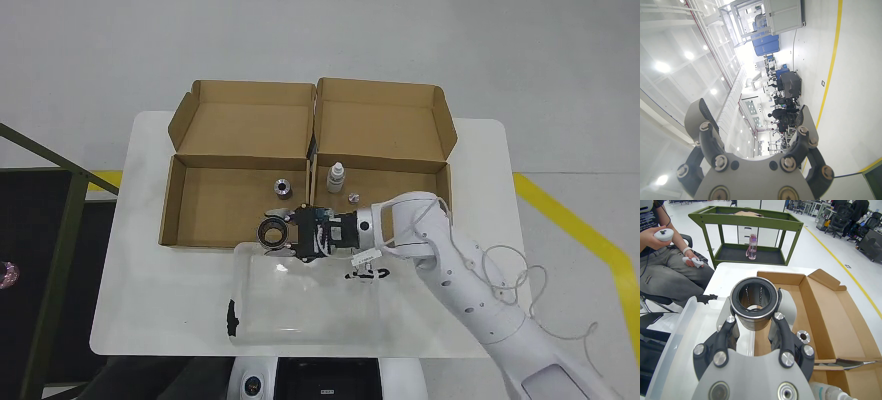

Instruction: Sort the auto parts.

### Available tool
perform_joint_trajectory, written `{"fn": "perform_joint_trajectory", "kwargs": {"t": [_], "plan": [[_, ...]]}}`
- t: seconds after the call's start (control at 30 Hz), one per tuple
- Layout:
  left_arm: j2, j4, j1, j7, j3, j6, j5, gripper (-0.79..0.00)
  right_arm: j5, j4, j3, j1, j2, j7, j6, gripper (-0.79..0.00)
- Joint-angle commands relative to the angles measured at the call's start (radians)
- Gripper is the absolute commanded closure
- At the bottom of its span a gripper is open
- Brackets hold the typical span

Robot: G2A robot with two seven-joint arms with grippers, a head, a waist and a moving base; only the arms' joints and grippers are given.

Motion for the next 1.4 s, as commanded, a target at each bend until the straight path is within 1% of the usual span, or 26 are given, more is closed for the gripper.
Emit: {"fn": "perform_joint_trajectory", "kwargs": {"t": [0.0, 0.3, 0.6, 0.93, 1.37], "plan": [[0.0, 0.0, 0.0, 0.0, 0.0, 0.0, 0.0, -0.785, 0.007, 0.006, 0.01, 0.003, 0.001, -0.008, -0.001, 0.0], [0.0, 0.0, 0.0, 0.0, 0.0, 0.0, 0.0, -0.785, 0.02, 0.053, 0.02, 0.032, -0.002, -0.044, 0.022, 0.0], [0.0, 0.0, 0.0, 0.0, 0.0, 0.0, 0.0, -0.785, 0.003, 0.13, -0.025, 0.103, -0.021, 0.004, 0.089, 0.0], [0.0, 0.0, 0.0, 0.0, 0.0, 0.0, 0.0, -0.785, -0.015, 0.231, -0.124, 0.204, -0.063, 0.068, 0.154, 0.0], [0.0, 0.0, 0.0, 0.0, 0.0, 0.0, 0.0, -0.785, -0.024, 0.368, -0.253, 0.296, -0.126, 0.176, 0.201, 0.0]]}}
